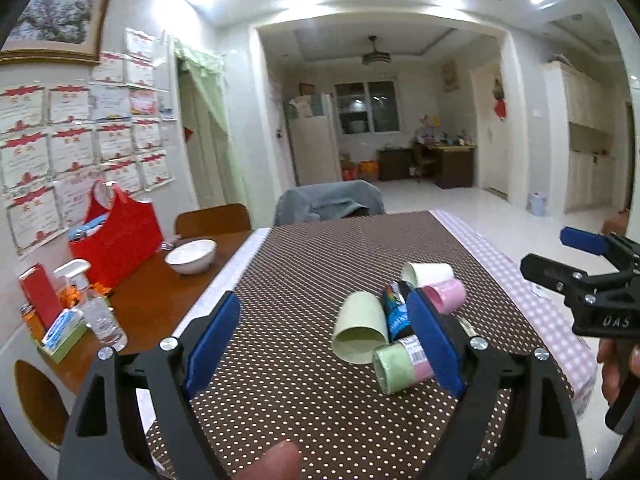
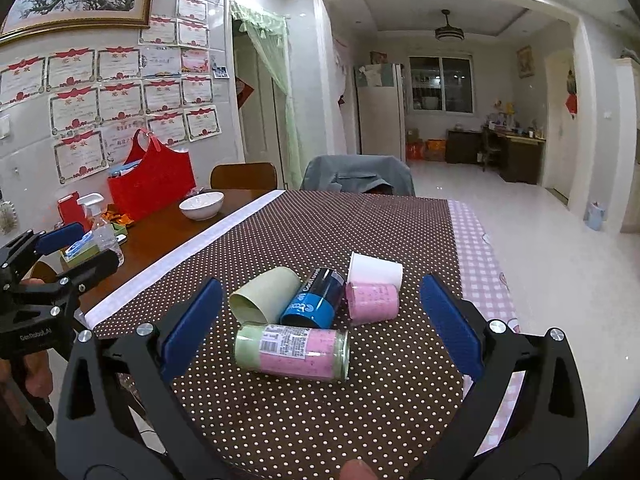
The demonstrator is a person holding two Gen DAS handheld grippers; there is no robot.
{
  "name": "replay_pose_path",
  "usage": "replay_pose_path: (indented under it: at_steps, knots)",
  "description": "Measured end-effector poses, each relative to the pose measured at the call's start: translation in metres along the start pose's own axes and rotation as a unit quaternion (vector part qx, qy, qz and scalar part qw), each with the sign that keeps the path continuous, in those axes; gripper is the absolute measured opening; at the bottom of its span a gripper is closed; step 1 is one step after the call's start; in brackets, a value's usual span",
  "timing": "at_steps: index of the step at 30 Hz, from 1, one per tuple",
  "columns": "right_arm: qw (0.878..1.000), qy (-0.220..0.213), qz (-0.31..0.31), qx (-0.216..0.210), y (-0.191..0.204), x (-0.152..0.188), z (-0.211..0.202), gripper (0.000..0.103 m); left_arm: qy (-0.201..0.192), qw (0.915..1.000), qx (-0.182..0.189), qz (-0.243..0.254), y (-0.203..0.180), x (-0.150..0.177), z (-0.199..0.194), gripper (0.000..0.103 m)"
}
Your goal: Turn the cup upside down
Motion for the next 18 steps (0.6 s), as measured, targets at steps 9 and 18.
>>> replay_pose_path:
  at_steps: [9, 18]
  knots:
    - [1.000, -0.012, -0.015, -0.013, 0.014, -0.008, -0.006, 0.097, -0.030, 0.9993, -0.015, -0.014, -0.002, -0.004, -0.016, 0.084]
    - [0.999, -0.012, -0.026, -0.027, 0.024, -0.008, -0.005, 0.097, -0.038, 0.9983, -0.023, -0.038, 0.003, 0.002, -0.020, 0.084]
Point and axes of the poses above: each gripper's, at about its wrist camera, not at the fingertips, and z roughly the way its jaws point, y to its left, x to its underside, the point moved 5 cm from there along z, roughly the way its jaws point, and after that the axes turned 14 degrees about x, right-handed, at the moved point
